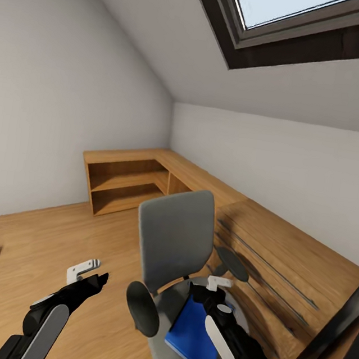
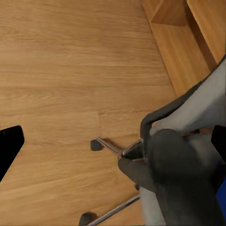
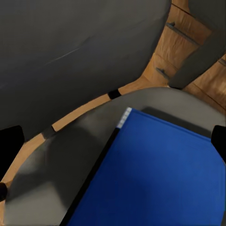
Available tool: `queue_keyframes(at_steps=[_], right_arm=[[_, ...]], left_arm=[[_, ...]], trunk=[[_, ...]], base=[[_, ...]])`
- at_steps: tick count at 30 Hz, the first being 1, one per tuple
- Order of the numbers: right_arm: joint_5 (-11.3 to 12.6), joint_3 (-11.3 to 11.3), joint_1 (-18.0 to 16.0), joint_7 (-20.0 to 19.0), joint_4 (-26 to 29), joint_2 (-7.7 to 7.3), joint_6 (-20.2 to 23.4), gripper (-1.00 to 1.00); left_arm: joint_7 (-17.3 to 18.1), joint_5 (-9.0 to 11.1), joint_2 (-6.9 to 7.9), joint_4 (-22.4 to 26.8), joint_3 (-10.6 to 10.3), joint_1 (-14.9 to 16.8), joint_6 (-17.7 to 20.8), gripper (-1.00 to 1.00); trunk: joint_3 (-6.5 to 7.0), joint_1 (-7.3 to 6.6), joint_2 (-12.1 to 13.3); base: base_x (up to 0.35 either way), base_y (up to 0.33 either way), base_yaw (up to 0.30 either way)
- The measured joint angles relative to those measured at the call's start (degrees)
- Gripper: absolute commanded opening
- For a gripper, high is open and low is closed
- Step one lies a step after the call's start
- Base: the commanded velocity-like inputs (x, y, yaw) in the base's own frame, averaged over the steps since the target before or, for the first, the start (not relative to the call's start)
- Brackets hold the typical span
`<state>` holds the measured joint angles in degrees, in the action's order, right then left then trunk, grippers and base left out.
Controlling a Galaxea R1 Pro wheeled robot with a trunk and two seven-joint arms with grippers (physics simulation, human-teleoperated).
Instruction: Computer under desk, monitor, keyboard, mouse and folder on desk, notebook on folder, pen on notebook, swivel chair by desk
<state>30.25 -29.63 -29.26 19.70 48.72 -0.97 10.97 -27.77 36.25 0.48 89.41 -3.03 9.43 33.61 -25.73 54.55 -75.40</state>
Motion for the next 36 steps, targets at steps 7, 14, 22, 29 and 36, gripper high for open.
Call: queue_keyframes(at_steps=[7, 14, 22, 29, 36], right_arm=[[0.0, 0.1, 0.0, -0.1, 0.0, -0.02, 0.0, 1.0], [0.0, 0.0, 0.0, -0.1, 0.0, -0.01, 0.0, 1.0], [0.1, 0.0, 0.0, 0.0, 0.0, 0.04, 0.0, 1.0], [0.1, 0.1, 0.0, 0.0, 0.0, 0.08, -0.1, 1.0], [0.1, 0.1, 0.0, 0.0, 0.0, 0.14, -1.1, 1.0]], left_arm=[[0.0, 0.0, -0.09, 0.1, -0.4, 0.0, 0.0, 1.0], [0.0, 0.0, -0.08, 0.1, -0.4, 0.0, 0.0, 1.0], [0.0, 0.0, -0.08, 0.1, -0.3, 0.0, 0.0, 1.0], [0.0, 0.0, -0.08, 0.1, -0.4, 0.0, 0.0, 1.0], [0.0, 0.0, -0.08, 0.1, -0.4, 0.0, 0.0, 1.0]], trunk=[[-1.26, 1.54, -2.8], [-2.52, 3.08, -5.6], [-3.95, 4.83, -8.8], [-5.21, 6.37, -11.6], [-6.47, 7.91, -14.4]], base=[[0.0, 0.0, 0.064], [0.0, 0.0, 0.001], [0.0, 0.0, 0.0], [0.0, 0.0, 0.0], [0.0, 0.0, 0.0]])
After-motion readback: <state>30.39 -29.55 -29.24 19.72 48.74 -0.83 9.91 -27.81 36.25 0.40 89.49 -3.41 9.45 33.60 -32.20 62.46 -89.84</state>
